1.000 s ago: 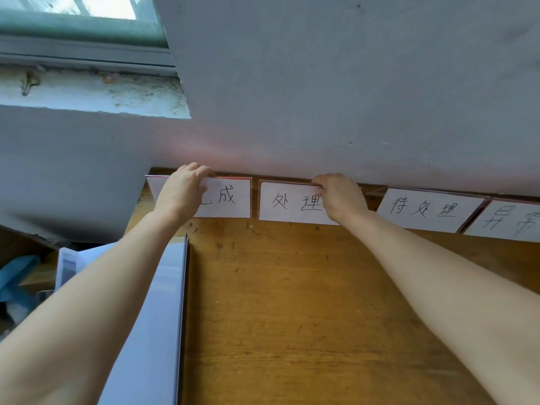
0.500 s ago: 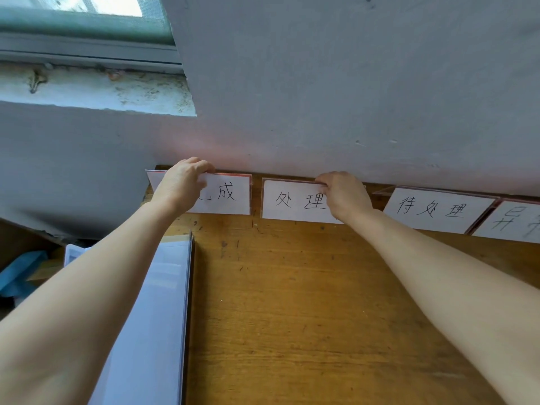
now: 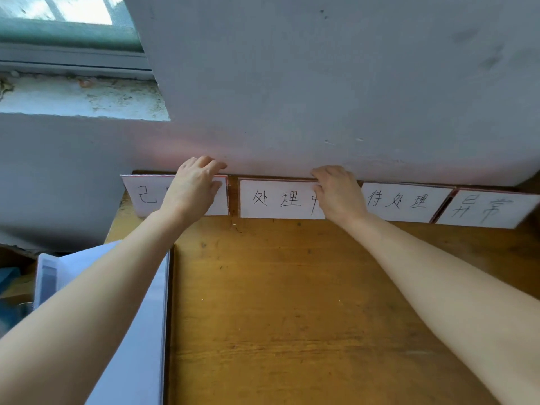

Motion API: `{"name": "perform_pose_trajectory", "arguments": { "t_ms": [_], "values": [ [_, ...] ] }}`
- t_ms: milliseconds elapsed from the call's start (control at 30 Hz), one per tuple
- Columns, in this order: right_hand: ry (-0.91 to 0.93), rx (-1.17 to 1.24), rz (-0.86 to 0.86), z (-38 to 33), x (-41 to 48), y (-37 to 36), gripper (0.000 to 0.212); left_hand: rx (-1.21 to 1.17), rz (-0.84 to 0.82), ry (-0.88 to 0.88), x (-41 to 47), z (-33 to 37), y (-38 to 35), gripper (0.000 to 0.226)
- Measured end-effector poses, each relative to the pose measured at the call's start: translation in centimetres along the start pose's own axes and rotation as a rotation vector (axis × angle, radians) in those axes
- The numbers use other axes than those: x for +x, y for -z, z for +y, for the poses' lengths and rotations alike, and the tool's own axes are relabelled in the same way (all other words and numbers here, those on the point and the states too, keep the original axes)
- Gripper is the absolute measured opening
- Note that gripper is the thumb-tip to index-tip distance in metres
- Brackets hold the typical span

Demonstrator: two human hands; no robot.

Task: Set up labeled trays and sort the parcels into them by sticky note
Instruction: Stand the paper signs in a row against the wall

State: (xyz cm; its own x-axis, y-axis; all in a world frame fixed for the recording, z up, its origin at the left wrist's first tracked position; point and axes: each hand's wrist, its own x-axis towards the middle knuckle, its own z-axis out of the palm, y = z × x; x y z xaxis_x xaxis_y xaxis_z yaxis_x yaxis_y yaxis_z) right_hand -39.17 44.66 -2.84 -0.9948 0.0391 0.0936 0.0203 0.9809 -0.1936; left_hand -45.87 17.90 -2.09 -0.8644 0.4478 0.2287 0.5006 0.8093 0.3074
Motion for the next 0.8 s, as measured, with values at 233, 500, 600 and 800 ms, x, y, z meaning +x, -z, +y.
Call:
{"name": "perform_pose_trajectory", "arguments": {
  "t_ms": [233,500,600,800],
  "values": [
    [-0.244,-0.085,-0.046,8.4,-2.0,3.3,0.039,-0.025,-0.189,-0.065,2.7,7.7,-3.0,0.044],
    [-0.278,-0.058,-0.154,12.4,-1.2,2.9,0.036,0.041,-0.362,-0.028,4.6,11.0,-6.1,0.052],
    [-0.267,-0.024,-0.130,12.6,-1.2,2.4,0.037,0.025,-0.338,-0.005,4.9,11.0,-6.5,0.053],
    [-0.217,0.002,-0.128,12.6,-1.5,1.5,0.034,-0.003,-0.340,0.026,5.1,11.1,-6.6,0.057]
  ]
}}
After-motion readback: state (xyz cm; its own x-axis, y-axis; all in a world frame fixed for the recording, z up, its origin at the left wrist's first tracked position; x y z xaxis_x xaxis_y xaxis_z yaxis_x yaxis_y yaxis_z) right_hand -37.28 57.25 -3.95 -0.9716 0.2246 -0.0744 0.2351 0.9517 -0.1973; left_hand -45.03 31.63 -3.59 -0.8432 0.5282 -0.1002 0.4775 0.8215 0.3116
